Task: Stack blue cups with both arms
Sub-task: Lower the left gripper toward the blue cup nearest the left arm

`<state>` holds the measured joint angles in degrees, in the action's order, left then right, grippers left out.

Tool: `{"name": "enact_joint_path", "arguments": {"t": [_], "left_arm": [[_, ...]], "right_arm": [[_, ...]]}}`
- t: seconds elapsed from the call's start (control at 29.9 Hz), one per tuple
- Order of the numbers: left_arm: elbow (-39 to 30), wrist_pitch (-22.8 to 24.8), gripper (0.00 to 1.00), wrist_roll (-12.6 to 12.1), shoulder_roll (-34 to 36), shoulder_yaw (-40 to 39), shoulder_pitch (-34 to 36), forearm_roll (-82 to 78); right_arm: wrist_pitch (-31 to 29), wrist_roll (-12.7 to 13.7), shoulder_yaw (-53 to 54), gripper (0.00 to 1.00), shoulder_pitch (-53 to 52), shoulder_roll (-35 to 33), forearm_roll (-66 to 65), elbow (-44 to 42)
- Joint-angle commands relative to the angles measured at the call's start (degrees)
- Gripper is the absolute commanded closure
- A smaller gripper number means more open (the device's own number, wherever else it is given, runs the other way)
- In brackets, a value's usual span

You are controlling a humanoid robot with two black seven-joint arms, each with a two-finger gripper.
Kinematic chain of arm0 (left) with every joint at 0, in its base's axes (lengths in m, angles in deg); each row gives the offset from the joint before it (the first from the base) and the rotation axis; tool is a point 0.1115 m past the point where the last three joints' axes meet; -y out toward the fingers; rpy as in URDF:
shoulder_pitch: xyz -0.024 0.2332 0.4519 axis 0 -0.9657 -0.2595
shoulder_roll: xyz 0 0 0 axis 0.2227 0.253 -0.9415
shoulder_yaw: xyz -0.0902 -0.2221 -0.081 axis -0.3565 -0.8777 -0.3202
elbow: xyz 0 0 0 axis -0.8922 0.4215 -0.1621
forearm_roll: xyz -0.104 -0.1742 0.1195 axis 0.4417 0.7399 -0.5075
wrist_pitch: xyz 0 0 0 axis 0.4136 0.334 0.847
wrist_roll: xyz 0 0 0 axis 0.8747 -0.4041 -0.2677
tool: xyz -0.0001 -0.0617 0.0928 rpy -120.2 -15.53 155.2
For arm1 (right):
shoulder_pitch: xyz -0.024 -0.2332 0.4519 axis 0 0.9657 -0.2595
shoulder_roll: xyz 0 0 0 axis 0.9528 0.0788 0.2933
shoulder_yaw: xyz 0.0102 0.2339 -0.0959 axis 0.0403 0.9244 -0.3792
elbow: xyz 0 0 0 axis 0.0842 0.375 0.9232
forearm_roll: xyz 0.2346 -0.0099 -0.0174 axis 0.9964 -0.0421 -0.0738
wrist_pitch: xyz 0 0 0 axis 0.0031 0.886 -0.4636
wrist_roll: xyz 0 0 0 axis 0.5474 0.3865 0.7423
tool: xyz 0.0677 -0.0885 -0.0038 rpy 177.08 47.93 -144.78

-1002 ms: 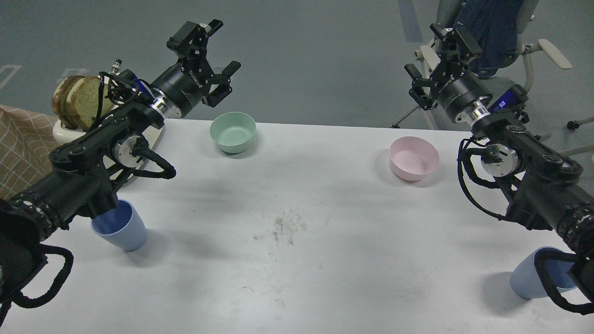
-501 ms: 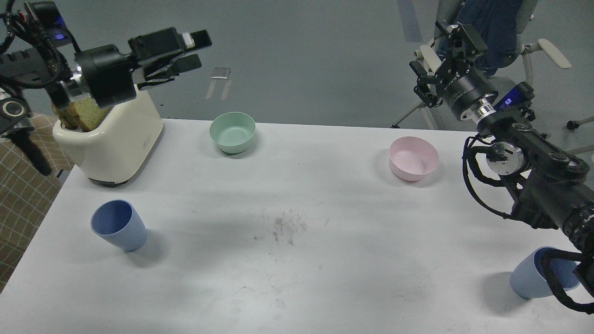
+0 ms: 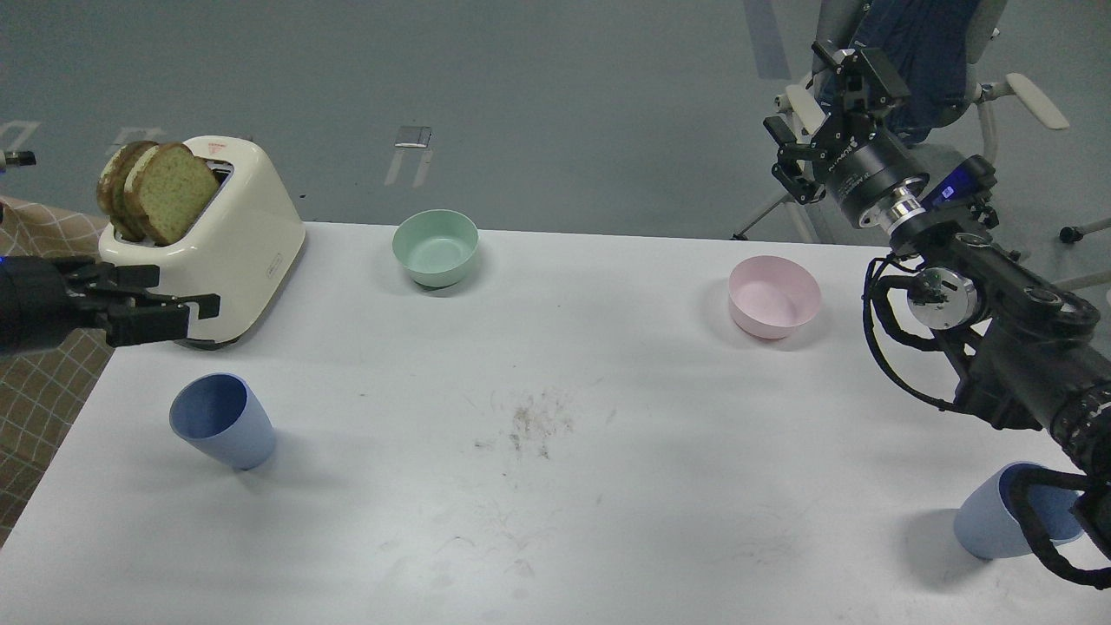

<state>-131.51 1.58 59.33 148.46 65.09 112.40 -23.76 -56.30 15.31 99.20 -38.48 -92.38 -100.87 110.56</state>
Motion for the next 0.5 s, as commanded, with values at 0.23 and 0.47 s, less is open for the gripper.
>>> {"name": "enact_joint_path", "arguments": {"t": [0.23,0.47], "left_arm": [[2.3,-5.9,0.03,0.0,-1.7,9.8,-0.1,0.7],[4.4,-6.1,0.1,0.0,-4.4,10.5,-0.3,0.4]], "right_arm": [[0.0,0.0,0.0,0.0,0.1,-0.3,0.0,0.0],[0.0,0.0,0.1,0.0,0.0,-0.2,0.0,0.0]]}}
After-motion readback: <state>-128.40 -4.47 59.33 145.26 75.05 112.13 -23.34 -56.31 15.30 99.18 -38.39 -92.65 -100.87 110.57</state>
